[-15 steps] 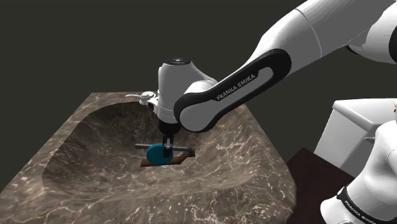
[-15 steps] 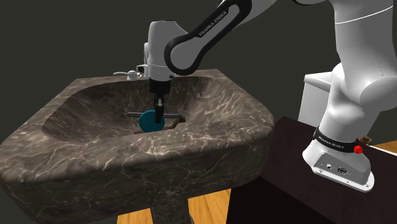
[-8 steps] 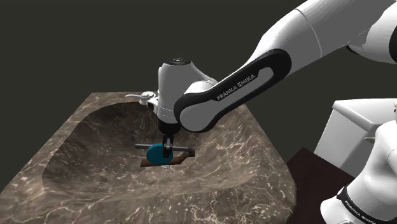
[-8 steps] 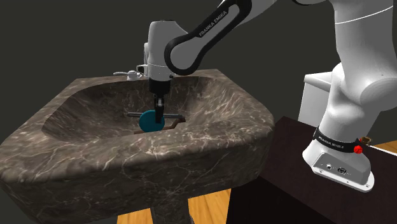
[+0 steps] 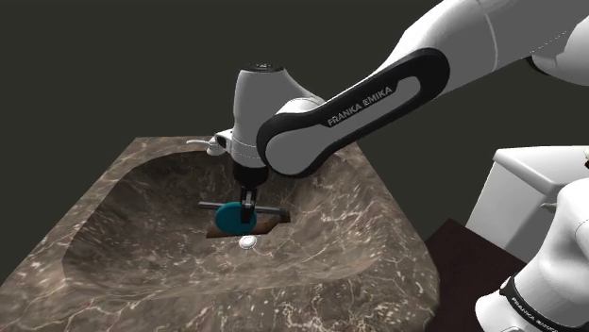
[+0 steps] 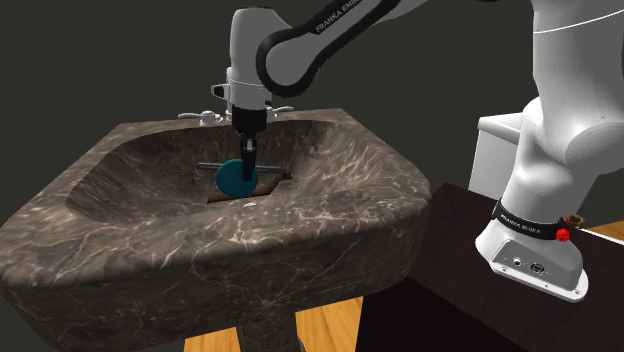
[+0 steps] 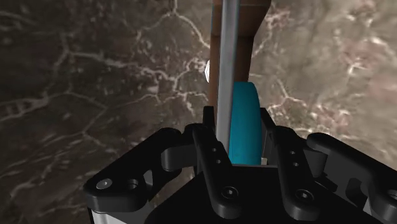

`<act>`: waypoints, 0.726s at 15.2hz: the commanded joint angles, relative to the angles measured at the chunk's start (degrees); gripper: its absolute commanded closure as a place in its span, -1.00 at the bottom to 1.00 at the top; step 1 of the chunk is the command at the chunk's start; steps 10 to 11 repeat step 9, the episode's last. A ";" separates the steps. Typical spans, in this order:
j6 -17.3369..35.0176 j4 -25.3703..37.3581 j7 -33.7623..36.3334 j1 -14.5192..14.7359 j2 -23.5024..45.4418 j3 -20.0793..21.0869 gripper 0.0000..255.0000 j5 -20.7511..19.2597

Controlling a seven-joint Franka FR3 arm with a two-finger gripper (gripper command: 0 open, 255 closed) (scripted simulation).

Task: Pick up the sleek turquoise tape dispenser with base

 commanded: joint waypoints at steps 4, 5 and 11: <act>-3.18 1.54 -0.11 -0.12 -1.66 0.18 1.00 0.39; -3.84 1.88 -0.13 -0.15 -1.99 0.21 1.00 0.47; -5.29 2.66 -0.18 -0.20 -2.67 0.28 1.00 0.63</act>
